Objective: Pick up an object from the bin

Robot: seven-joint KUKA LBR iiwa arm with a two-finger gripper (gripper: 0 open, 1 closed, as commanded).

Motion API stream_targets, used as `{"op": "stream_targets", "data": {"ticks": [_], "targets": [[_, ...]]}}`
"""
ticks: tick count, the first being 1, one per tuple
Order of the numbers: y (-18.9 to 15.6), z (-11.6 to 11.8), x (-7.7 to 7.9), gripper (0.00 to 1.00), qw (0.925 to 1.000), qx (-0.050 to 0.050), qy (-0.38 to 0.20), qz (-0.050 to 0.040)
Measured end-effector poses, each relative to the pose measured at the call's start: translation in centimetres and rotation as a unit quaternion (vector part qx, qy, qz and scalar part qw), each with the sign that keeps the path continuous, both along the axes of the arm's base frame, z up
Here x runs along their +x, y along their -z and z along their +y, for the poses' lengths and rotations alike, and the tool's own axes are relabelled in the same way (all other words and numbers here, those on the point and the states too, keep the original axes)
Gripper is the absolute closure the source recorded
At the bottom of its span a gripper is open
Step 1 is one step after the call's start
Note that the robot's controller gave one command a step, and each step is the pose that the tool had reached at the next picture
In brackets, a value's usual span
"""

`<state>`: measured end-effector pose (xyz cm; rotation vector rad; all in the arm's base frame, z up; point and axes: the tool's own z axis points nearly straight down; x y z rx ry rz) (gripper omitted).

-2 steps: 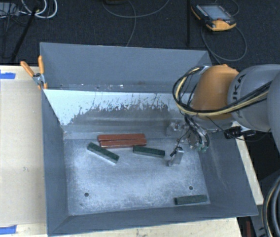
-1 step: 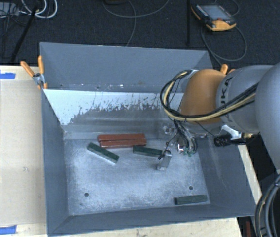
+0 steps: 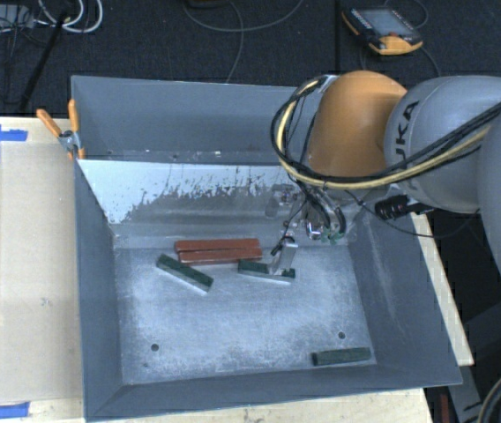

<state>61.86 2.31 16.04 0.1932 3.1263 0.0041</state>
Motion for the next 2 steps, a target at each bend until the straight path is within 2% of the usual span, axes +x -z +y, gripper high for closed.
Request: {"op": "stream_targets", "data": {"ticks": [1, 2], "targets": [[7.9, 3.1, 0.2, 0.0, 0.9972, -0.001, -0.074, 0.0065], [9.1, -2.3, 0.2, 0.0, 0.9972, -0.002, -0.075, 0.0041]]}}
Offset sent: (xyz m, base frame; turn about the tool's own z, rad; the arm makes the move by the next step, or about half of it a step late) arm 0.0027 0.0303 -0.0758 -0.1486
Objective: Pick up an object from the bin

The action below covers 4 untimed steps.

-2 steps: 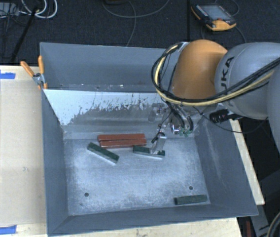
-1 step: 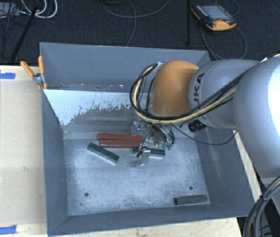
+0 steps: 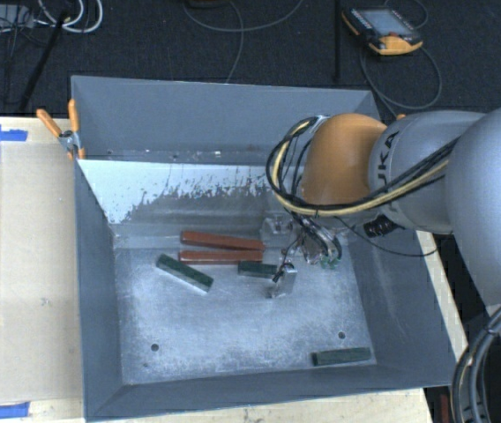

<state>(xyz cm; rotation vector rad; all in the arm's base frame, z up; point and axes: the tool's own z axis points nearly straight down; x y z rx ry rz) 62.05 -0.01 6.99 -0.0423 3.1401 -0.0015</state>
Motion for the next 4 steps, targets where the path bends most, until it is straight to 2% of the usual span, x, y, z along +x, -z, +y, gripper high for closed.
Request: {"op": "stream_targets", "data": {"ticks": [1, 2, 3, 4], "targets": [[-0.4, 0.2, 0.2, 1.0, 1.0, 0.0, -0.002, -0.0037], [-0.4, -4.4, -1.0, 1.0, 0.9954, 0.002, 0.096, -0.0044], [-6.7, -6.8, -1.1, 1.0, 0.9969, 0.0, -0.079, -0.0022], [-14.8, -6.6, -0.9, 1.0, 0.9972, 0.0, -0.075, -0.0047]]}}
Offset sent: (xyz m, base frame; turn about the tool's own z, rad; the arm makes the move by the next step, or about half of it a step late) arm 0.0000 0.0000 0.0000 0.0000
